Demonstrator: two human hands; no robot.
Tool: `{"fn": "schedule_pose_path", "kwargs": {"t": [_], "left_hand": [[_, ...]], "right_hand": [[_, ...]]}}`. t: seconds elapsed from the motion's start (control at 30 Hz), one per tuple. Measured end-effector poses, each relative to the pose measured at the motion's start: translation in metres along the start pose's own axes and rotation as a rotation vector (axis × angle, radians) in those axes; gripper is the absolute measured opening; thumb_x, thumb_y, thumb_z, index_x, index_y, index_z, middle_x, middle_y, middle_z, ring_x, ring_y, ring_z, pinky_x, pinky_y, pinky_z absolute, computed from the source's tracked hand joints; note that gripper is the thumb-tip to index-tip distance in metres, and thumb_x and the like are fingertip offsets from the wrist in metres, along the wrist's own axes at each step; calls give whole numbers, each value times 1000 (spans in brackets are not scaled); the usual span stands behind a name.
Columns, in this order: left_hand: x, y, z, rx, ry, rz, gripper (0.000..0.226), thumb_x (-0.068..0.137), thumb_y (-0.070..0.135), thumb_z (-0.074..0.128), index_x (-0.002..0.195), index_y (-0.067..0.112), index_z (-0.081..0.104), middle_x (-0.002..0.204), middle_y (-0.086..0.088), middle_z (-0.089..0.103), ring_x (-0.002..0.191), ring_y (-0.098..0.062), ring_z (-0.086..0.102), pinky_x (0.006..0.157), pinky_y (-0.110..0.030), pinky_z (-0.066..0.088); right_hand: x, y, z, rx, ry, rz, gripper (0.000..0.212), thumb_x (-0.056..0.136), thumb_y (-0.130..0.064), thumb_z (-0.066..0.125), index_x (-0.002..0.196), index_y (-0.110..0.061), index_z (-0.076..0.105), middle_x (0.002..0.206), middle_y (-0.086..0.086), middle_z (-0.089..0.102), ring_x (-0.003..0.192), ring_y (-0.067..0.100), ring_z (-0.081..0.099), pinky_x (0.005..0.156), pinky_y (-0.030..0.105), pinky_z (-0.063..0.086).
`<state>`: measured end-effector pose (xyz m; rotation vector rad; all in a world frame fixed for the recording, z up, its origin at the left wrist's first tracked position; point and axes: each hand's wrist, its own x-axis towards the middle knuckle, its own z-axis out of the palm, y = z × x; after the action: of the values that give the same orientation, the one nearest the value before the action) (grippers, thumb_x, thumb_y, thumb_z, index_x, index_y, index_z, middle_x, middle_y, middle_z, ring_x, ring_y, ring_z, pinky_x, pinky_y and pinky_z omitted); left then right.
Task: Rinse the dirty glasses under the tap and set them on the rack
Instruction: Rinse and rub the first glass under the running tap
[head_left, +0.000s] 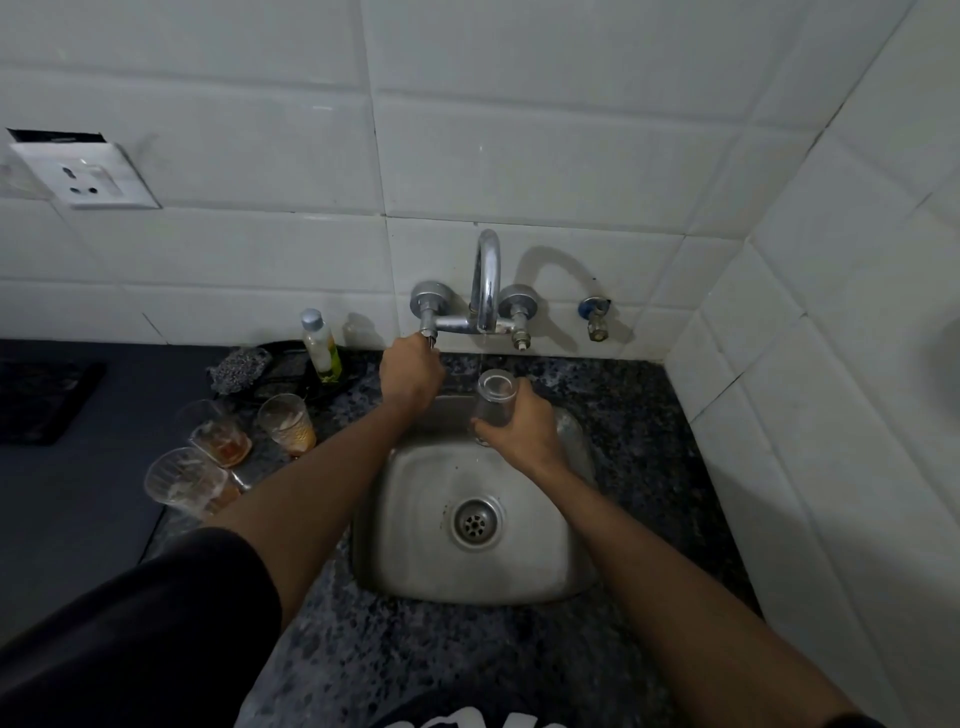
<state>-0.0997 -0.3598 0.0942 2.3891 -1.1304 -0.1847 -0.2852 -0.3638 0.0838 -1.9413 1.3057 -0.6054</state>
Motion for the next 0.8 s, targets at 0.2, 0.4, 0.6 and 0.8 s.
{"fn": "schedule_pose_path", "kwargs": {"t": [0.2,0.4,0.6,0.8], "left_hand": [[-3,-2,-6,51,3,41,31,100,28,58,105,0,70,97,-20,73,90,-40,71,72,-42,54],[-14,-7,-8,49,12,60,31,100,28,56,94,2,71,85,-17,72,79,-37,70,62,-35,44],[-28,-15,-16,24,18,25,30,96,36,62,92,7,69,85,-13,71,77,-33,67,63,-36,49],[-38,-22,-22,12,46,33,33,93,41,65,92,9,69,86,-10,72,78,-32,67,63,-34,46]], "right_hand": [[-1,-3,-2,9,-12,-22,56,74,-26,92,117,-11,60,107,-3,67,92,10,60,68,12,40],[-3,-3,-3,40,37,-48,54,74,-25,92,116,-11,61,102,-8,61,91,9,58,71,16,41],[-5,-2,1,63,69,-56,56,73,-27,93,116,-12,61,105,-5,65,92,10,58,78,20,42],[-9,0,6,71,33,-73,56,72,-29,93,114,-13,61,103,-6,63,92,9,59,75,15,41]]}}
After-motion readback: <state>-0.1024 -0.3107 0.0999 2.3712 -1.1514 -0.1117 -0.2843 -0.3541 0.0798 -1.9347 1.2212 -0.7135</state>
